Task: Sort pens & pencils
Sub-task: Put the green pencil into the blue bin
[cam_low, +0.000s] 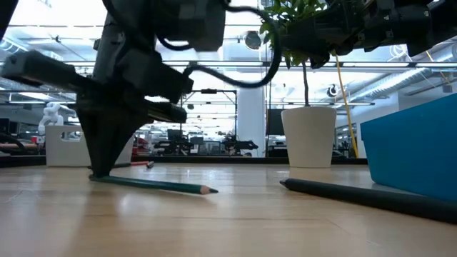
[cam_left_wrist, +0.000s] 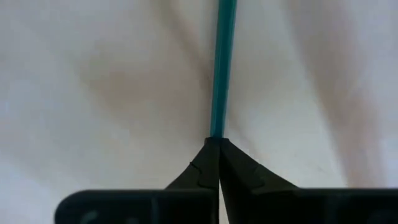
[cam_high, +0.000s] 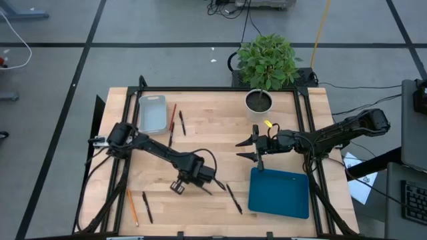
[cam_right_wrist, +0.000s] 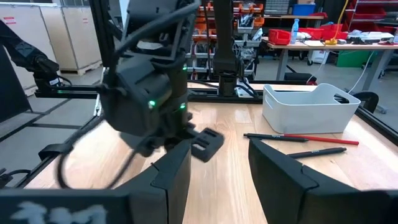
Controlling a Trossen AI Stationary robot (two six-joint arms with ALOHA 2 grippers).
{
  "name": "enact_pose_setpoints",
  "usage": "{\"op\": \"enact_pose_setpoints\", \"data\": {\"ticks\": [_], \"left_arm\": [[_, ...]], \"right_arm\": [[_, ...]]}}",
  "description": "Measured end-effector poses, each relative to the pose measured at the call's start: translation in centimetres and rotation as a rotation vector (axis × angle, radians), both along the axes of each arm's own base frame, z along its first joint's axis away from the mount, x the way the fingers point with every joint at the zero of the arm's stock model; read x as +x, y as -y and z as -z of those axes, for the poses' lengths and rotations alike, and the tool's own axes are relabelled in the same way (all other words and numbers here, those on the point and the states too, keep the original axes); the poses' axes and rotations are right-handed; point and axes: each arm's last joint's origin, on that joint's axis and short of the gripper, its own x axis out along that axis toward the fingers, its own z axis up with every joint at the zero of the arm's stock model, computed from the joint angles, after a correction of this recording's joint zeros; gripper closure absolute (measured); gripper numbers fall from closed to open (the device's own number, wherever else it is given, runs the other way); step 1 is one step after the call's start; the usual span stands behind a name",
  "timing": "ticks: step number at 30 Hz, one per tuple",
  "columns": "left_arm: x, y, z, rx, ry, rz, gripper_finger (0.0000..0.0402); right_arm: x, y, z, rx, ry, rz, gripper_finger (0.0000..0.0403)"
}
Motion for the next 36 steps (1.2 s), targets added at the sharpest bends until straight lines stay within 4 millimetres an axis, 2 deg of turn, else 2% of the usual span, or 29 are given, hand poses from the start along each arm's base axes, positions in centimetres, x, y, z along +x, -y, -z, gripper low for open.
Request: {"op": "enact_pose_setpoints", "data": {"ticks": [9, 18, 26, 36], "left_arm": [[0.5, -2.0, 0.0, 0.018, 0.001, -0.031, 0.0394], [0.6, -2.3, 0.0, 0.027, -0.003, -0.061, 0.0326], [2.2, -1.4, -1.7, 0.010, 0.093, -0.055, 0.0280], [2.9, 0.8, -1.9, -0.039, 0.210, 0.008, 0.0277]], "right_arm": [[0.0, 0.0, 0.0, 0.000, 0.000, 0.000, 0.0252], [0.0, 0.0, 0.0, -0.003, 0.000, 0.000, 0.0252], [0.0, 0.0, 0.0, -0.003, 0.000, 0.000, 0.0252], [0.0, 0.0, 0.0, -0.003, 0.000, 0.000, 0.0252]]}}
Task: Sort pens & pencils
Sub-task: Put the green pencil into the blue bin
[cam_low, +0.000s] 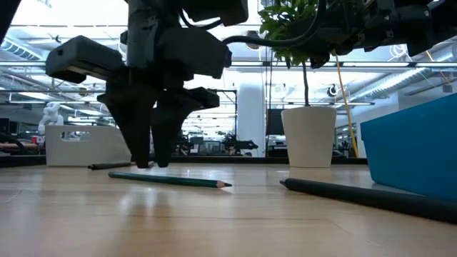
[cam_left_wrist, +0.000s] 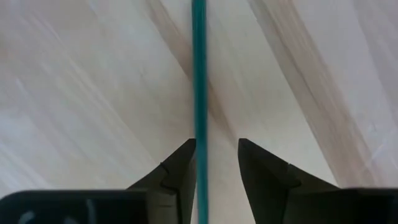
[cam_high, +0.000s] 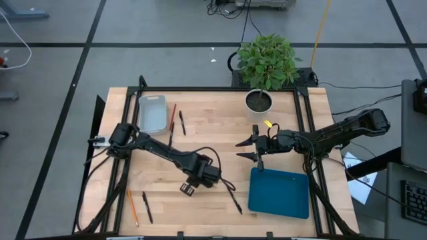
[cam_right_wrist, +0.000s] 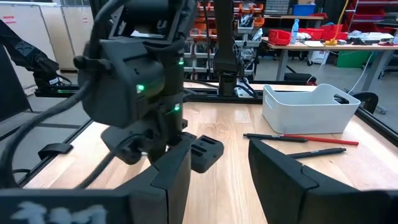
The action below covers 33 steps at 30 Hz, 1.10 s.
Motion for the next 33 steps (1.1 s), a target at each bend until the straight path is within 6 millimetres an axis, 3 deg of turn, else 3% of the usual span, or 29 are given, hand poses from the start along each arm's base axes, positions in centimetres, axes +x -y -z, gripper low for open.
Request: {"op": "enact_pose_setpoints", "data": {"ticks": [17, 21, 26, 33], "left_arm": [[-0.8, -1.8, 2.1, -0.008, -0.018, -0.008, 0.0280], [-0.8, -2.0, 2.1, 0.006, -0.013, -0.012, 0.0311], [-0.6, -2.6, 2.2, 0.007, -0.009, -0.030, 0.0382], [-0.5, -3.1, 2.2, -0.001, -0.013, -0.030, 0.0391]], "right_arm": [[0.0, 0.0, 0.0, 0.007, 0.000, 0.001, 0.0252], [0.0, 0.0, 0.0, 0.007, 0.000, 0.000, 0.0252], [0.0, 0.0, 0.0, 0.007, 0.000, 0.001, 0.0252], [0.0, 0.0, 0.0, 0.007, 0.000, 0.001, 0.0252]]}}
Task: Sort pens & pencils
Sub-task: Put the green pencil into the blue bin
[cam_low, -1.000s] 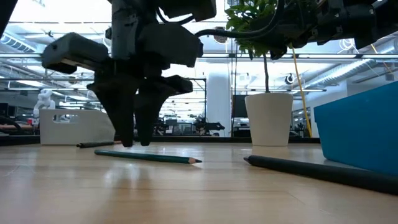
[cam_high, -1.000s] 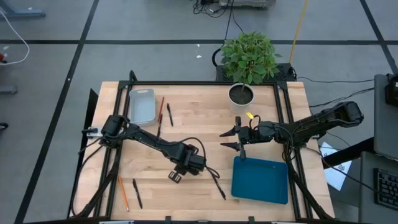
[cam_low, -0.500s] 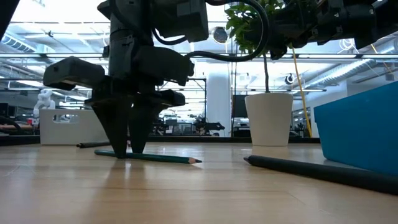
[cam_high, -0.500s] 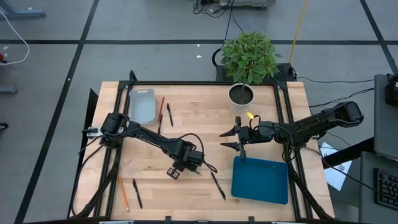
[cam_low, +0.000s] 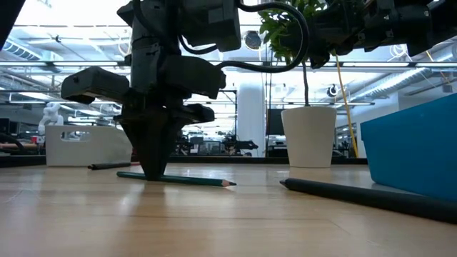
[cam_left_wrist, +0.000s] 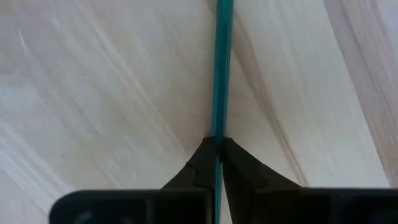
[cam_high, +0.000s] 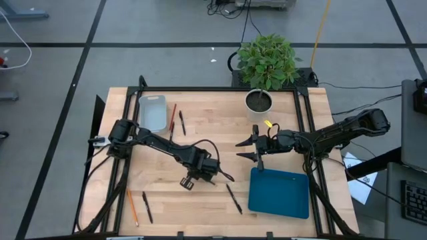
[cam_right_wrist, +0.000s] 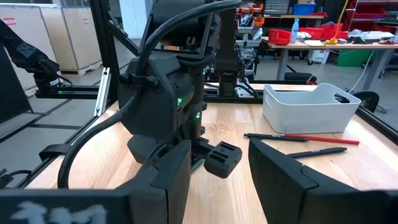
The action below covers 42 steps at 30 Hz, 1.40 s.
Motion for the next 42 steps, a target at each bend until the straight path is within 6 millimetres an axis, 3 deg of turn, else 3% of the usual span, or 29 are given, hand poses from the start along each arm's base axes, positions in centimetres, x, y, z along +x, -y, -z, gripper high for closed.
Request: {"op": "enact_pose_setpoints", "data": {"ticks": [18, 37, 42], "left_arm": [[0.0, -0.1, 0.0, 0.017, -0.005, 0.010, 0.0395], [0.6, 0.0, -1.3, 0.018, -0.015, 0.017, 0.0401], [0.6, 0.0, -1.1, 0.013, 0.000, -0.002, 0.0379]], "right_arm": [[0.0, 0.0, 0.0, 0.000, 0.000, 0.000, 0.0252], [0.0, 0.0, 0.0, -0.004, -0.004, 0.000, 0.0252], [0.0, 0.0, 0.0, -0.004, -0.004, -0.001, 0.0252]]}}
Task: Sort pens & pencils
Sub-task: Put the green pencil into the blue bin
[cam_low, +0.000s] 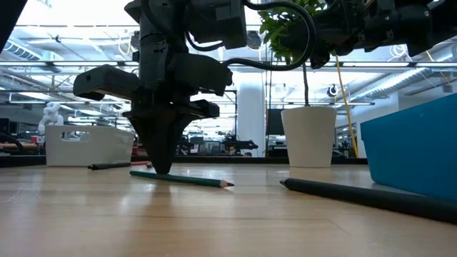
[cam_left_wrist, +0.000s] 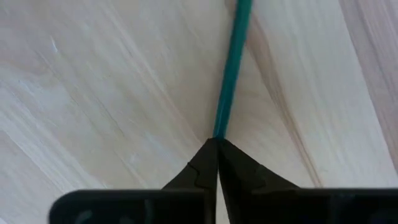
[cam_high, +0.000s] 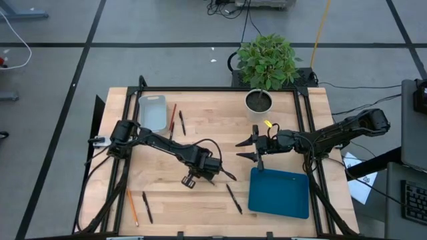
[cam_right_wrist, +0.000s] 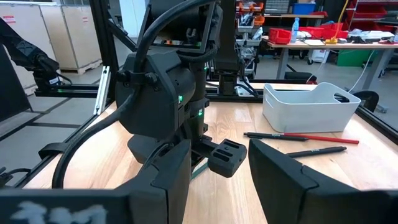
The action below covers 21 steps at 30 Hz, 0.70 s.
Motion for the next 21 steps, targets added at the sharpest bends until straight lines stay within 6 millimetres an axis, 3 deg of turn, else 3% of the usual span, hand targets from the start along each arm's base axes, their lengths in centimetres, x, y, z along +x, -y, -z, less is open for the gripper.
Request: {"op": "enact_pose_setpoints", "data": {"ticks": [12, 21], "left_arm": [[-0.2, 0.0, 0.2, 0.013, -0.015, 0.006, 0.0273], [1.1, 0.8, -1.1, -0.017, 0.094, 0.065, 0.0260]], "right_arm": [[0.0, 0.0, 0.0, -0.005, 0.001, 0.000, 0.0252], [0.0, 0.0, 0.0, -0.008, -0.002, -0.001, 0.0252]]}}
